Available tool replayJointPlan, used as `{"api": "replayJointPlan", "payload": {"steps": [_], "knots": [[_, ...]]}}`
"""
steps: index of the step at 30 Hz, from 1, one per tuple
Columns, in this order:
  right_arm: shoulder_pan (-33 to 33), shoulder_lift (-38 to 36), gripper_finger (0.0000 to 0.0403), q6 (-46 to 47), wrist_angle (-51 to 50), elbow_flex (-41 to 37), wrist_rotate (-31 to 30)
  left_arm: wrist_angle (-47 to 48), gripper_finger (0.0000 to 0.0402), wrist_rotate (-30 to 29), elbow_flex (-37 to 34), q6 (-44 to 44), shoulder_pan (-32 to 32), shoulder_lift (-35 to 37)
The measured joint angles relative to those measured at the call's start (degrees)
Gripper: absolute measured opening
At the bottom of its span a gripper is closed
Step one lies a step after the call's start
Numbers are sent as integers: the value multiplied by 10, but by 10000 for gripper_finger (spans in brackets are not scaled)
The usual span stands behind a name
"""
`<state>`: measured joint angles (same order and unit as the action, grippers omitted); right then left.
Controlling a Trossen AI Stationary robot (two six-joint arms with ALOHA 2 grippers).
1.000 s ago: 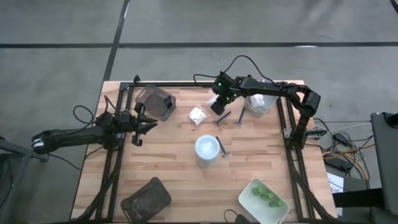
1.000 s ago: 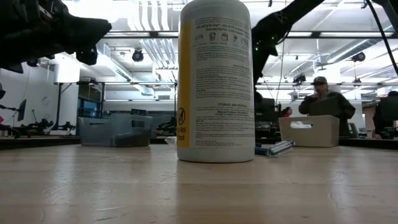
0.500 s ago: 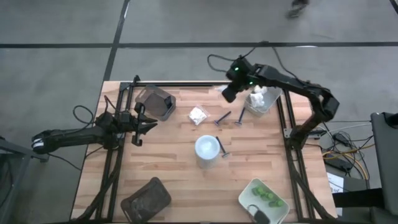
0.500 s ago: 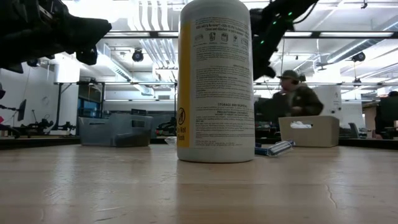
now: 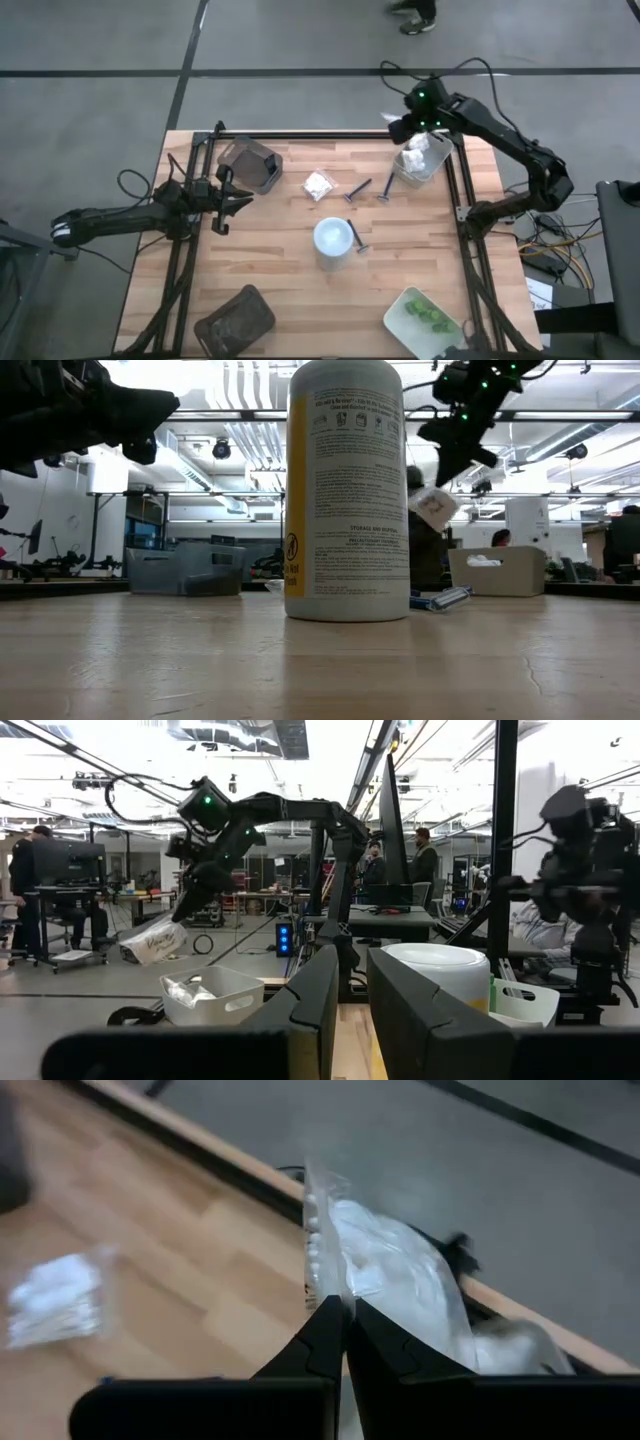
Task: Pick & Place Travel size toiletries
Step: Put the white cotton pack into the gray bin
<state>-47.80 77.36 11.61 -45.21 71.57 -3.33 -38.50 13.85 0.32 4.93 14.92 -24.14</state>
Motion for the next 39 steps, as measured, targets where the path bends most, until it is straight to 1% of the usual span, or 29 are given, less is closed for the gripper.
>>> {"api": "replayJointPlan", "payload": {"steps": [4, 10, 14, 16, 18, 20, 24, 32, 36, 39], "knots": [[-33, -10, 8, 17, -1, -30, -10, 0, 62, 0, 0, 0, 0, 0], [-69, -25, 8, 20, 0, -82, -13, 0, 62, 0, 0, 0, 0, 0], [-93, -47, 8, 34, 1, -114, -15, 0, 62, 0, 0, 0, 0, 0], [-102, -62, 8, 41, 2, -128, -32, 0, 62, 0, 0, 0, 0, 0], [-104, -79, 8, 40, 21, -141, -34, 0, 62, 0, 0, 0, 0, 0], [-104, -90, 8, 48, 35, -145, -35, 0, 62, 0, 0, 0, 0, 0], [-103, -94, 8, 62, 29, -145, -36, 0, 62, 0, 0, 0, 0, 0], [-95, -94, 8, 56, -29, -134, -18, 0, 62, 0, 0, 0, 0, 0], [-94, -94, 8, 47, -82, -132, 4, 0, 62, 0, 0, 0, 0, 0], [-93, -94, 8, 37, -103, -133, 15, 0, 62, 0, 0, 0, 0, 0]]}}
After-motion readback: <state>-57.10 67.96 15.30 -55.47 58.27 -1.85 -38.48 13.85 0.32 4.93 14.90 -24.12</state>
